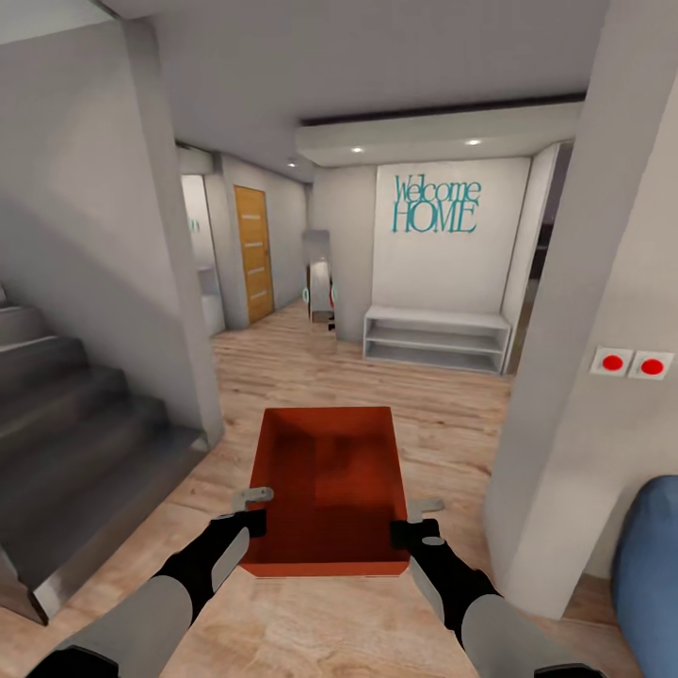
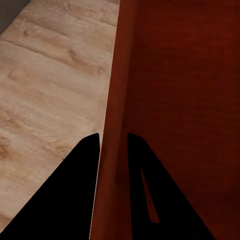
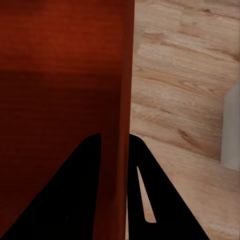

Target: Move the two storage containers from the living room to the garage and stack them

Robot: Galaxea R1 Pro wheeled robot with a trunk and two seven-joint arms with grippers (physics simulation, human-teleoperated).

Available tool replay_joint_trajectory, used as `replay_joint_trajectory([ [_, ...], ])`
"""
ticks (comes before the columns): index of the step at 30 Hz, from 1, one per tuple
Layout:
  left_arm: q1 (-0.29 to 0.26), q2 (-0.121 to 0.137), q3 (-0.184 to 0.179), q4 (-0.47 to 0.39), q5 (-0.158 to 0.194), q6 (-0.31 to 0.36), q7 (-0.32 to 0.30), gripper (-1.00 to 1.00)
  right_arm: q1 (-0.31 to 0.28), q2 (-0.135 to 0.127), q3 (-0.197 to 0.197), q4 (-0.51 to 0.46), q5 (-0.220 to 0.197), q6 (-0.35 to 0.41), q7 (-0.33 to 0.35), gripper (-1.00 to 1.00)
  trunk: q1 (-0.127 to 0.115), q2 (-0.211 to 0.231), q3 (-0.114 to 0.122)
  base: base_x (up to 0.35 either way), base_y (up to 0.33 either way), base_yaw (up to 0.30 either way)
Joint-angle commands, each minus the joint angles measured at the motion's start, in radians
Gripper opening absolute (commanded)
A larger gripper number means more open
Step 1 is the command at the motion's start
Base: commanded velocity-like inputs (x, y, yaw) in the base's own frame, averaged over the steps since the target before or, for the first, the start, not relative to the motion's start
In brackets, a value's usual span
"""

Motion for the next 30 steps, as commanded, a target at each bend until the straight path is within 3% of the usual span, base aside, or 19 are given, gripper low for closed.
replay_joint_trajectory([
  [1,-0.002,0.0,0.018,-0.007,-0.021,0.008,0.015,-1.0,0.001,0.001,0.014,0.0,-0.008,0.008,0.008,-1.0,0.001,-0.001,-0.001,0.322,0.0,0.0],
  [30,-0.002,0.0,0.02,-0.007,-0.021,0.008,0.015,-1.0,0.001,0.002,0.014,0.0,-0.001,0.009,0.008,-1.0,0.001,-0.001,-0.001,0.322,0.0,0.0],
])
